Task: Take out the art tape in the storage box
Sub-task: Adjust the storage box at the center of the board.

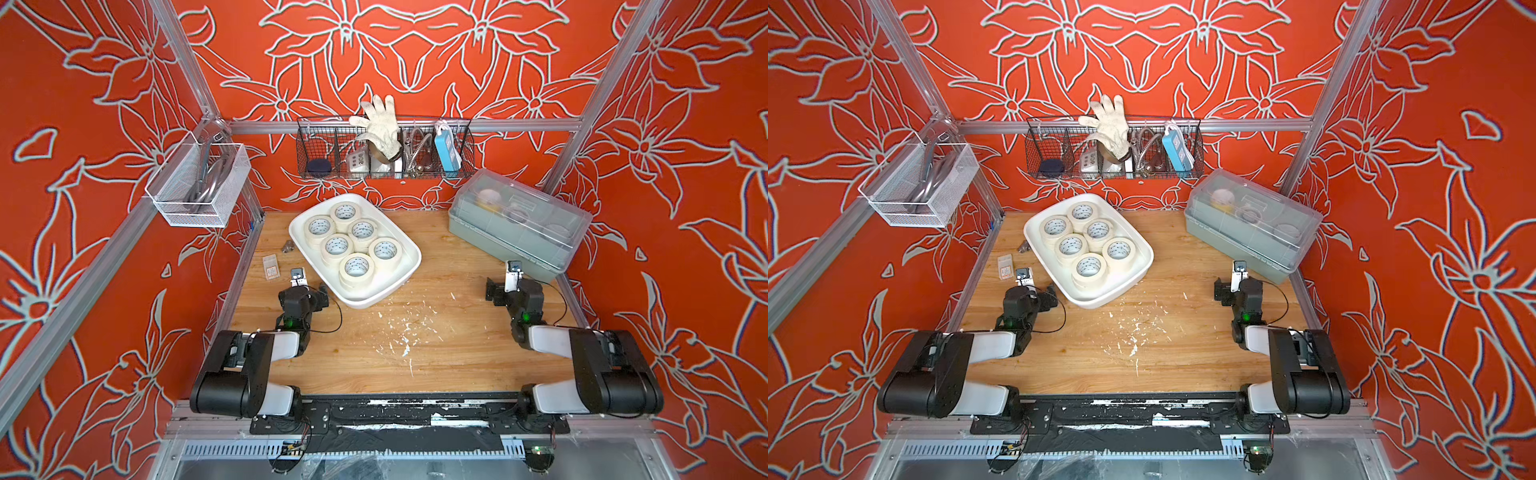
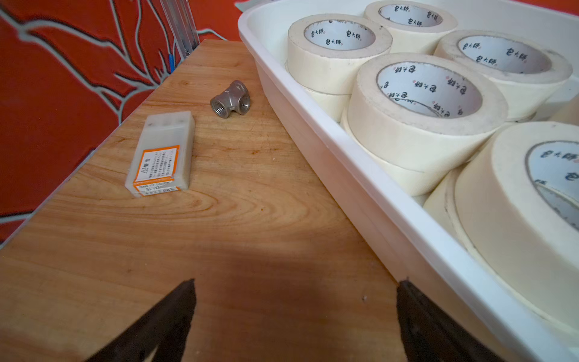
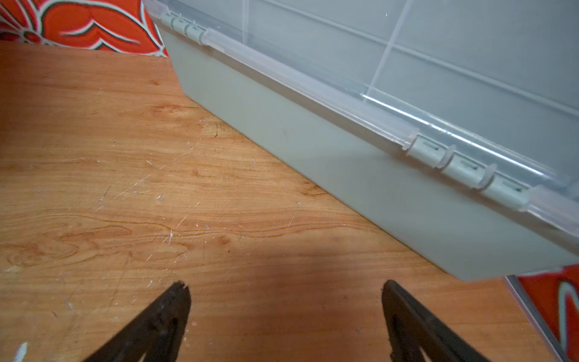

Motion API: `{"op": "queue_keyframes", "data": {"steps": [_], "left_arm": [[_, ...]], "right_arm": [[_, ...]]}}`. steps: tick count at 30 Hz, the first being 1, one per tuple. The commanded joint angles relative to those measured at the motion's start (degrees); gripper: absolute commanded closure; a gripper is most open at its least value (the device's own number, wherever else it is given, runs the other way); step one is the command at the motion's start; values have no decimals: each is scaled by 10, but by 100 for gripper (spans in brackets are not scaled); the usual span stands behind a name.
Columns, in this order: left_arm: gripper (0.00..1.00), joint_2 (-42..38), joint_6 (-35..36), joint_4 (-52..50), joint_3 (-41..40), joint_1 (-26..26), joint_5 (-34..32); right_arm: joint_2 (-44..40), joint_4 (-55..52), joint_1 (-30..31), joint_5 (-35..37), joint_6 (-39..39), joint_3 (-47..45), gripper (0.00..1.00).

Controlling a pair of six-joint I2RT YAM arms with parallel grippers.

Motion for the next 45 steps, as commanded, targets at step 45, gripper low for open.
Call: {"op": "queue_keyframes", "data": {"steps": [45], "left_arm": [[8, -39, -335, -588, 345, -47, 52]], "right_arm": [[-16, -471, 69, -269, 381, 310, 14]]}}
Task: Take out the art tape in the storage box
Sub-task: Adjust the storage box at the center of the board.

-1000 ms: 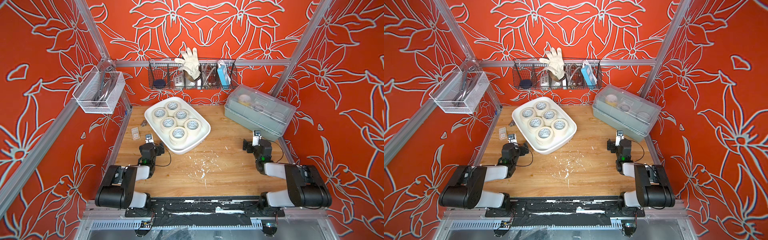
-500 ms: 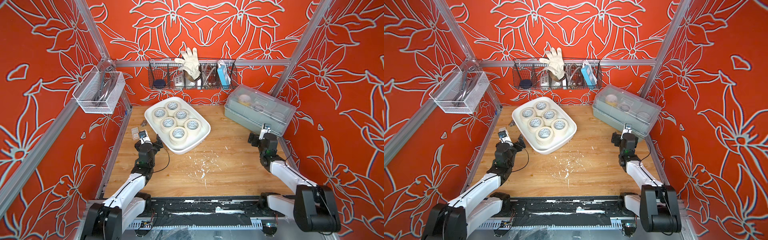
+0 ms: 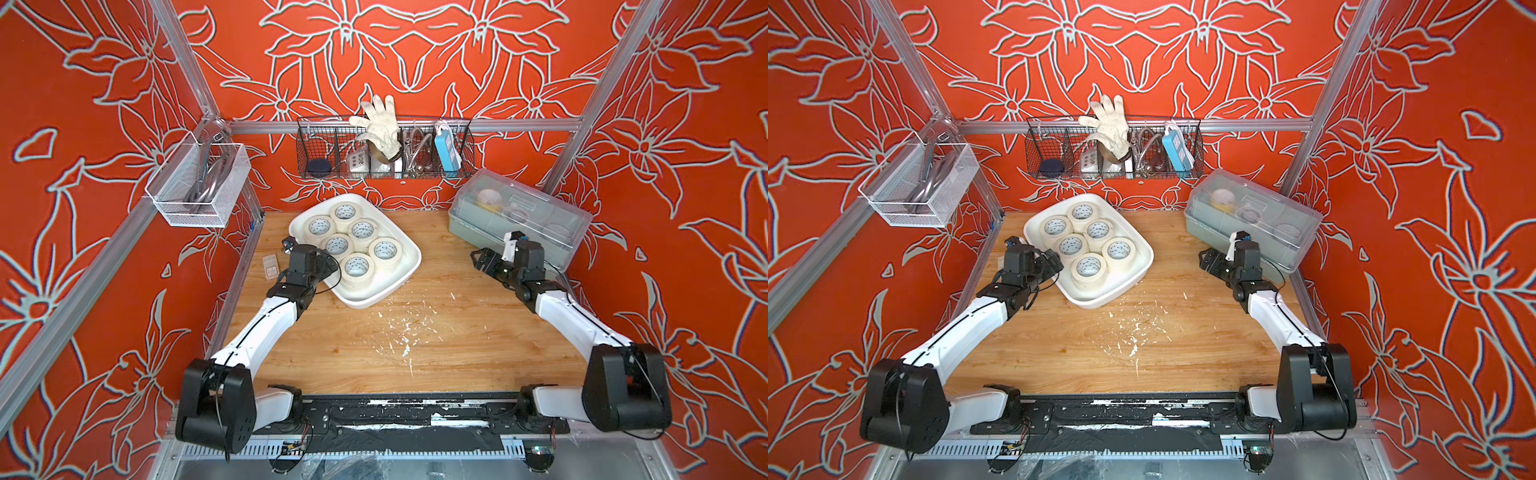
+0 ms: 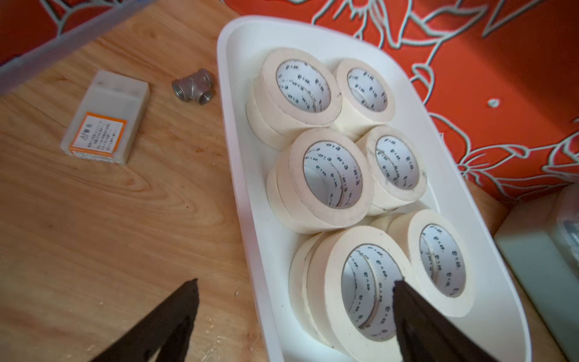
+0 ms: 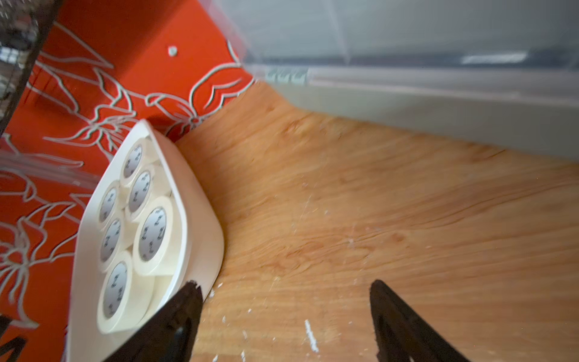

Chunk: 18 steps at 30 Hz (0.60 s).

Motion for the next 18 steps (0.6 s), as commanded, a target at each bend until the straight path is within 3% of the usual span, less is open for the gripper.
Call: {"op": "queue_keyframes", "data": {"steps": [1, 9, 18], "left_arm": [[10, 42, -12, -76, 32, 11, 35], [27, 147, 6, -107, 75, 30, 56], [65, 155, 37, -105, 76, 33, 55]], "right_arm": [[20, -42, 29, -52, -4, 34, 14], [53, -64, 104, -3, -48, 63, 21], [36, -64, 165, 40, -64, 66, 22]]}}
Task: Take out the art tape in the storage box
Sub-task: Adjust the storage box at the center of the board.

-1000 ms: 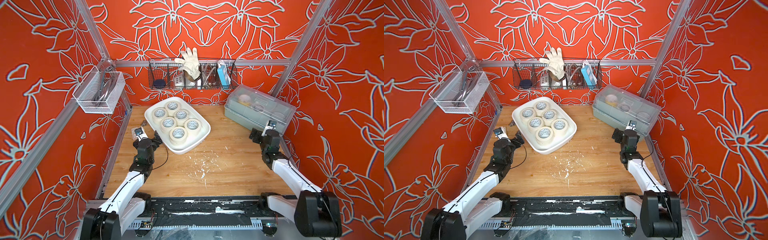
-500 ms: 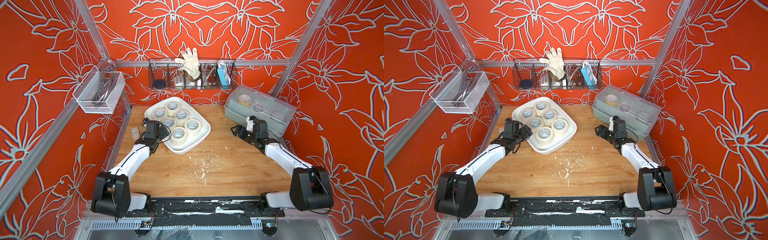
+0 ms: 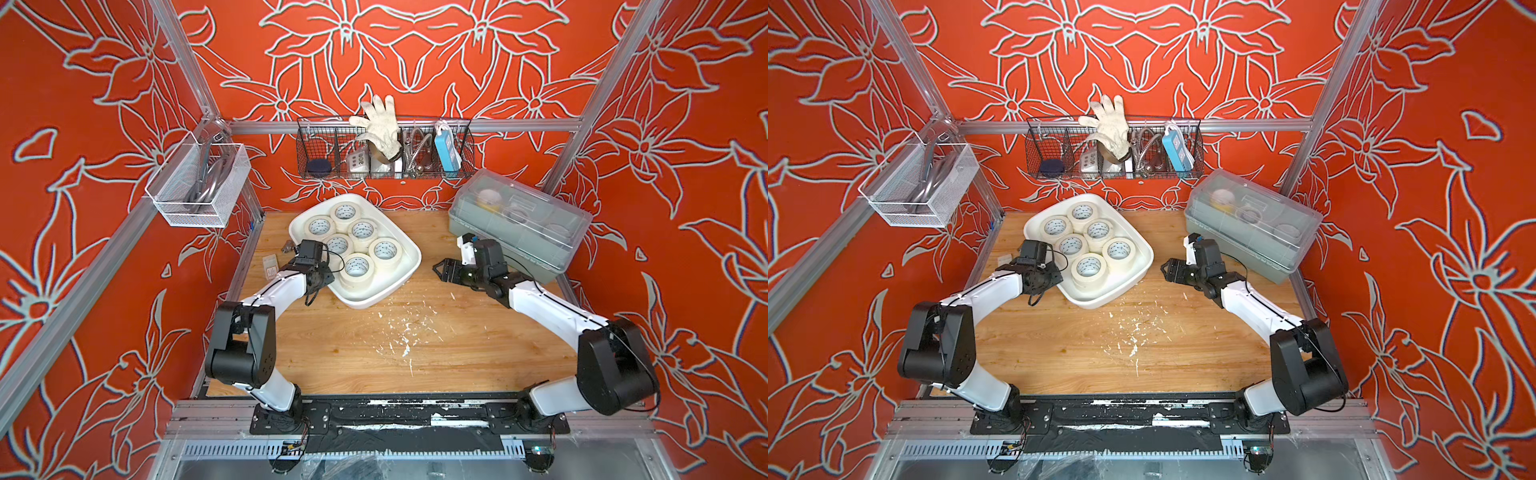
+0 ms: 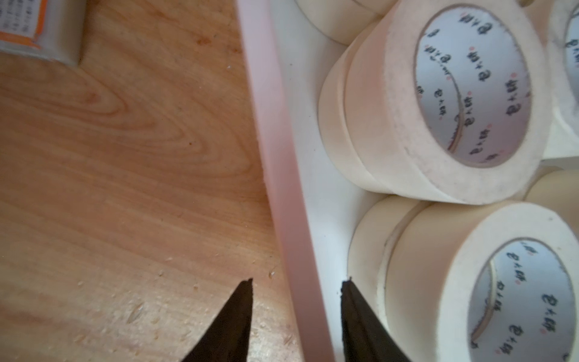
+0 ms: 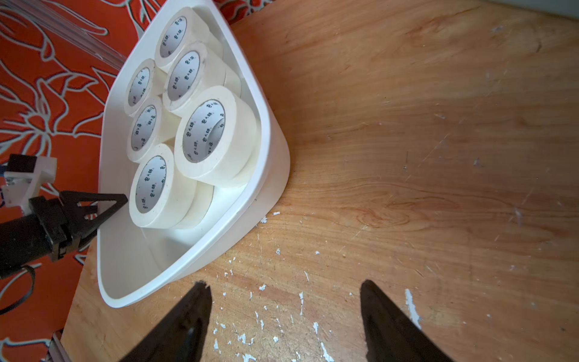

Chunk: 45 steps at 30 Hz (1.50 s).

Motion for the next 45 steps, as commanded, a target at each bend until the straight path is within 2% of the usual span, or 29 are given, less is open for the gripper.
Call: {"op": "queue_keyframes", "data": {"steps": [1, 6, 8, 14, 26, 31, 36, 45], "left_arm": [[70, -15, 20, -12, 2, 4, -2], [95, -33, 33, -11, -14, 3, 12], [100, -43, 37, -4, -27, 3, 30], [100, -72, 45, 31, -66, -3, 98], [100, -71, 71, 33, -61, -89, 130], [100, -58, 120, 14, -22, -108, 124], [100, -34, 143, 35, -2, -112, 158], [100, 38, 146, 46, 58, -114, 193]], "right_arm": [[-17, -22, 9, 31, -23, 16, 22], [-56, -57, 10, 43, -40, 16, 21], [-74, -77, 11, 45, -48, 18, 21], [-126, -131, 10, 45, -63, 12, 20], [-193, -183, 9, 52, -55, -20, 18], [-194, -189, 8, 49, -48, -17, 19], [-195, -193, 8, 46, -37, -13, 18], [-185, -209, 8, 53, -31, 3, 19]]}}
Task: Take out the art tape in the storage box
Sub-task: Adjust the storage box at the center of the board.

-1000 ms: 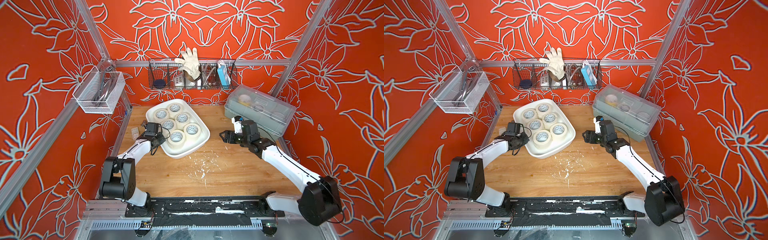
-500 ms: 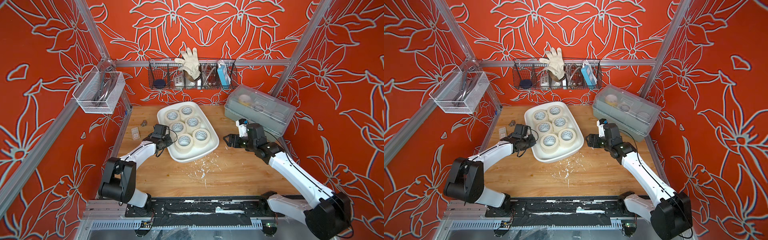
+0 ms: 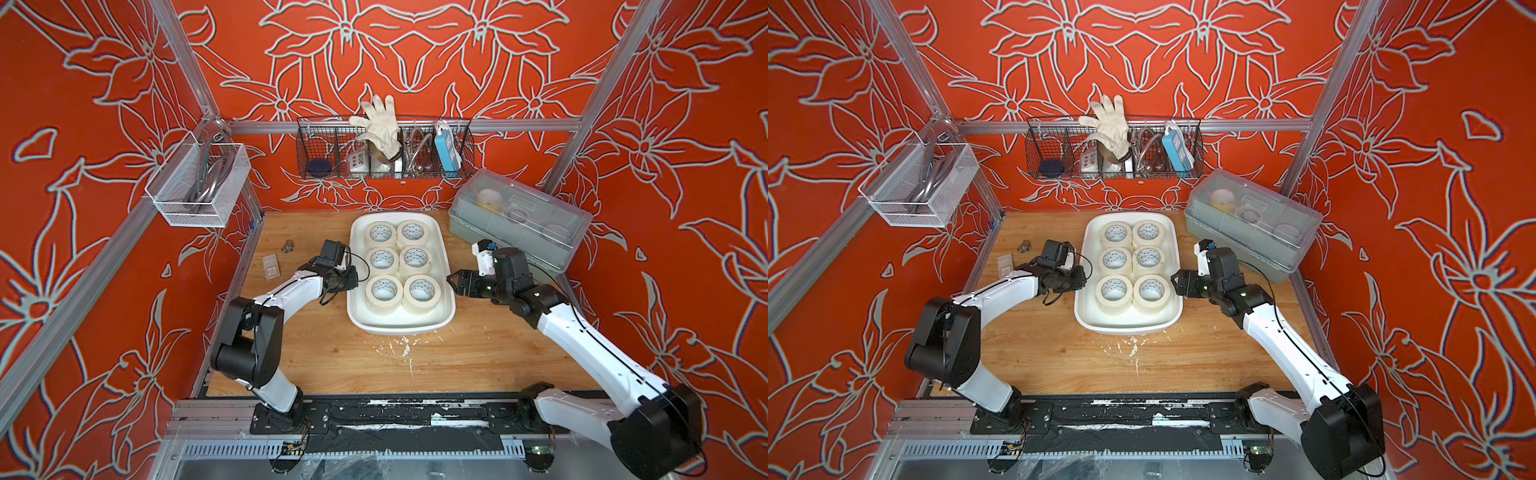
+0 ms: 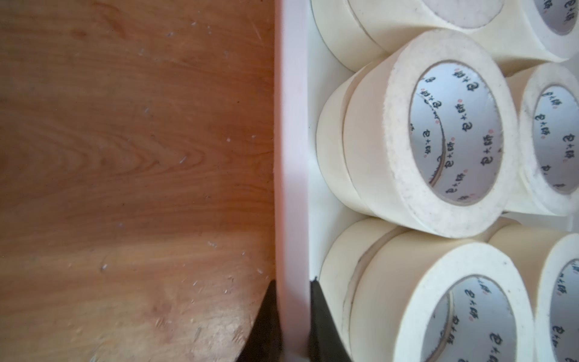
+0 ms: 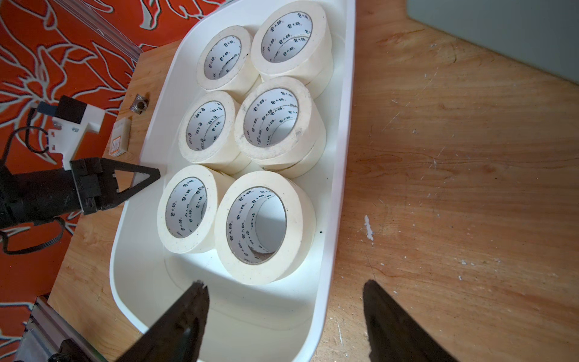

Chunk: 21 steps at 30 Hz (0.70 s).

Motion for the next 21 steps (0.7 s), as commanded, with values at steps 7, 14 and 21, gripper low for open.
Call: {"op": "queue_keyframes", "data": {"steps": [7, 14, 21], "left_arm": [[100, 27, -23, 50, 42, -14, 33], [100, 10, -93, 70, 9, -15, 7], [100, -13, -128, 84, -17, -25, -13]], "right_arm": [[38, -25, 0, 15, 20, 37, 21], [107, -20, 4, 6, 39, 94, 24], [200, -31, 31, 30, 37, 202, 26]]}}
